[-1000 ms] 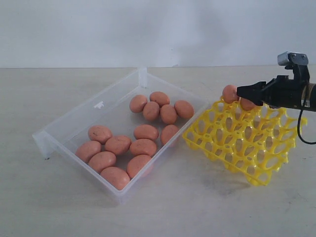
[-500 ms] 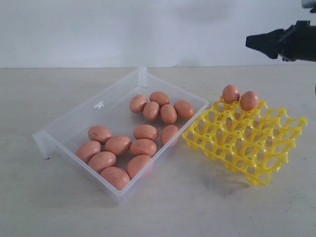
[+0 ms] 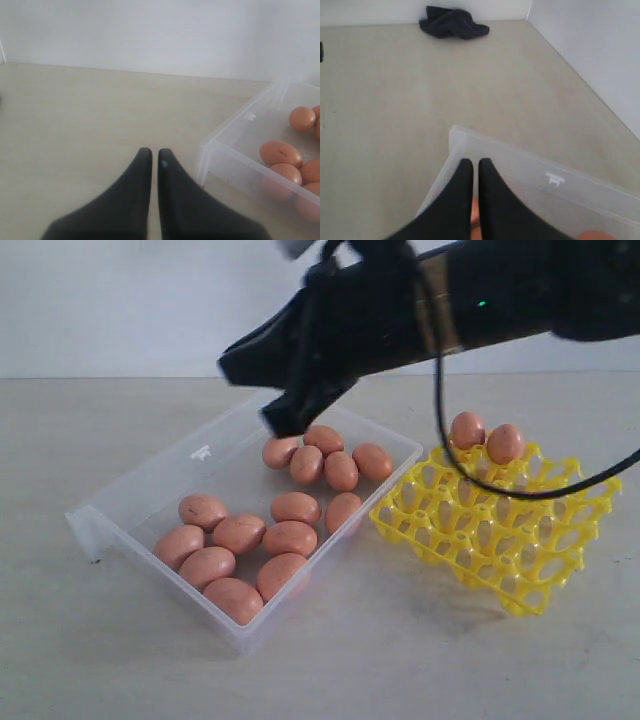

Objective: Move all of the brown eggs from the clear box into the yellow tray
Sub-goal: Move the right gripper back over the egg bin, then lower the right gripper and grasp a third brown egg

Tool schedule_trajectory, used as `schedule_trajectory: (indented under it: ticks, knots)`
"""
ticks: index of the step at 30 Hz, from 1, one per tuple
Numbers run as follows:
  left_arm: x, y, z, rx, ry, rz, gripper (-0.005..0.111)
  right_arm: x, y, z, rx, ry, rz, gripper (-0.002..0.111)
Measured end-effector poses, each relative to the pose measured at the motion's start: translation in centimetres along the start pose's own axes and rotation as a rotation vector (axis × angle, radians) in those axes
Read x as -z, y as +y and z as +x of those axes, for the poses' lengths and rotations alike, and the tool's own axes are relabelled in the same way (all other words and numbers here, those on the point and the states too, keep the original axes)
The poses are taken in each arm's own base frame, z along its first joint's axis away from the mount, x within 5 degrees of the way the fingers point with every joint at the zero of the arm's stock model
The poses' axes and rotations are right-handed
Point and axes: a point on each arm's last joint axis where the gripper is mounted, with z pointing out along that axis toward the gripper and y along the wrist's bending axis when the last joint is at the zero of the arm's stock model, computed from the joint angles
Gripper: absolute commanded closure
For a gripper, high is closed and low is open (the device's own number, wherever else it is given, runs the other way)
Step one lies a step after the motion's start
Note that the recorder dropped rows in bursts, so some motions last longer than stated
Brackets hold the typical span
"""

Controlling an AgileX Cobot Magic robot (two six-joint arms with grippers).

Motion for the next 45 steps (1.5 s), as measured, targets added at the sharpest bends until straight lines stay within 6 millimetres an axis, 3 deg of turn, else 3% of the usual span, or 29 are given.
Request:
schedule_trajectory:
  ticks: [2,4,7,8,10,13,16,18,23,28,30,37,45]
  knots:
    - [0.0,0.0,0.0,0.000,0.000,0.000,0.103,-2.7,1.5,0.2,0.020,0.057,0.098,0.108]
    - [0.0,0.0,0.0,0.000,0.000,0.000,0.103,-5.1,2.2,0.9,0.107,0.152,0.322,0.108]
    - [0.0,0.0,0.0,0.000,0.000,0.000,0.103,-6.6,2.9,1.6,0.397,0.429,0.669,0.109]
    - [0.0,0.0,0.0,0.000,0.000,0.000,0.103,-6.8,2.8,1.6,0.387,0.553,0.716,0.109]
    - [0.0,0.0,0.0,0.000,0.000,0.000,0.103,-6.7,1.4,2.1,0.193,0.770,0.640,0.109]
    - [0.0,0.0,0.0,0.000,0.000,0.000,0.103,-6.9,0.0,2.0,-0.051,0.859,0.339,0.109]
    - [0.0,0.0,0.0,0.000,0.000,0.000,0.103,-6.9,-0.8,1.4,-0.109,0.875,-0.001,0.109]
    - [0.0,0.0,0.0,0.000,0.000,0.000,0.103,-7.1,-1.7,1.3,-0.067,0.852,-0.126,0.108]
    - [0.0,0.0,0.0,0.000,0.000,0.000,0.103,-7.7,-3.8,3.1,0.057,0.896,-0.185,0.102]
    - [0.0,0.0,0.0,0.000,0.000,0.000,0.103,-9.1,-3.8,5.1,0.119,0.923,-0.274,0.066]
    - [0.0,0.0,0.0,0.000,0.000,0.000,0.103,-9.8,-3.7,6.0,0.125,0.928,-0.307,0.058]
    - [0.0,0.0,0.0,0.000,0.000,0.000,0.103,-11.8,-4.1,7.8,0.138,0.880,-0.276,0.059]
    - [0.0,0.0,0.0,0.000,0.000,0.000,0.103,-12.8,-4.4,9.2,0.147,0.892,-0.264,0.059]
